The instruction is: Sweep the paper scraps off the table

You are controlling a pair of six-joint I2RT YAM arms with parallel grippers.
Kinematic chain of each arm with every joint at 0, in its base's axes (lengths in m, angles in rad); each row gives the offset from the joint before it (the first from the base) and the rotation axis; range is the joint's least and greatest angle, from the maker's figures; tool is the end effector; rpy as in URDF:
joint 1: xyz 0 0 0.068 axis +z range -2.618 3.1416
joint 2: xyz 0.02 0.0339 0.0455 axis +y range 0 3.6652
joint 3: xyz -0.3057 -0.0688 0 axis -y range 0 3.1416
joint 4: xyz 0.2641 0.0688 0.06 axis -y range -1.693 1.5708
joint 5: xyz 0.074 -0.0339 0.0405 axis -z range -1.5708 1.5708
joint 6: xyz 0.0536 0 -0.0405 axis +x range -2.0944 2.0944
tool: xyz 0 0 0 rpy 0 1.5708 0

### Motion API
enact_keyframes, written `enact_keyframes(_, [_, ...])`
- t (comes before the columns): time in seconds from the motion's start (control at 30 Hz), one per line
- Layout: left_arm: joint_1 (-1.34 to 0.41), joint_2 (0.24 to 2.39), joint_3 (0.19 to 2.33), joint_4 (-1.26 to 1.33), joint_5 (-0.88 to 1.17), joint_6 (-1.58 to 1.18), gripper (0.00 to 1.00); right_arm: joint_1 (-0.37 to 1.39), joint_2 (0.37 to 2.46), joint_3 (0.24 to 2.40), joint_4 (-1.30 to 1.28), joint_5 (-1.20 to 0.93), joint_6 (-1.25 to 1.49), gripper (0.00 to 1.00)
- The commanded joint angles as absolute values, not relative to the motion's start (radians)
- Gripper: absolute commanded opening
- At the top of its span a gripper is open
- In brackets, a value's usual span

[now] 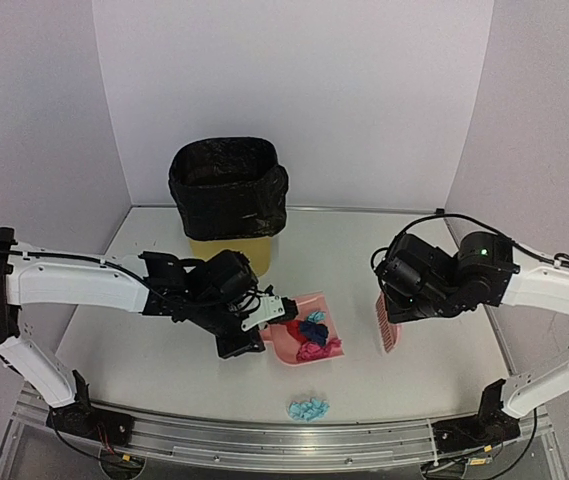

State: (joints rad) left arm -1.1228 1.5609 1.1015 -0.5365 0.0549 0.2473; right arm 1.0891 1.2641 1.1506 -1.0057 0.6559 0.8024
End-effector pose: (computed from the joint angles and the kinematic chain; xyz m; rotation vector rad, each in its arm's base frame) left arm 0.1488 -0.3164 0.2488 1.6717 2.0124 -0.3929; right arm 0.1437 0.2044 0.3298 -0.1544 2.3598 -0.0302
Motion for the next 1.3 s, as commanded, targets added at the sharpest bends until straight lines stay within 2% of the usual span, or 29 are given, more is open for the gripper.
enact_keyframes(0.0, [-1.074, 1.535, 1.269, -0.622, 0.097, 0.264, 0.00, 1.076, 1.213, 1.118, -1.064, 0.714, 0.840, 0.00])
enact_keyframes(0.53, [-0.861, 1.738, 1.906, -0.980, 0.121, 0.386, 0.00, 1.056, 1.263, 1.078, -1.108, 0.685, 0.885, 0.00])
enact_keyframes(0.9, [-0.671, 1.829, 2.265, -1.093, 0.197, 0.436, 0.00, 1.049, 1.314, 1.067, -1.108, 0.654, 0.905, 0.00])
enact_keyframes(0.97, [-0.656, 1.829, 2.307, -1.089, 0.181, 0.448, 0.00, 1.049, 1.320, 1.065, -1.109, 0.652, 0.908, 0.00])
enact_keyframes(1.07, [-0.624, 1.826, 2.318, -1.065, 0.045, 0.461, 0.00, 1.049, 1.329, 1.063, -1.107, 0.645, 0.911, 0.00])
enact_keyframes(1.27, [-0.460, 1.846, 2.257, -1.061, -0.072, 0.471, 0.00, 1.049, 1.333, 1.062, -1.108, 0.637, 0.917, 0.00])
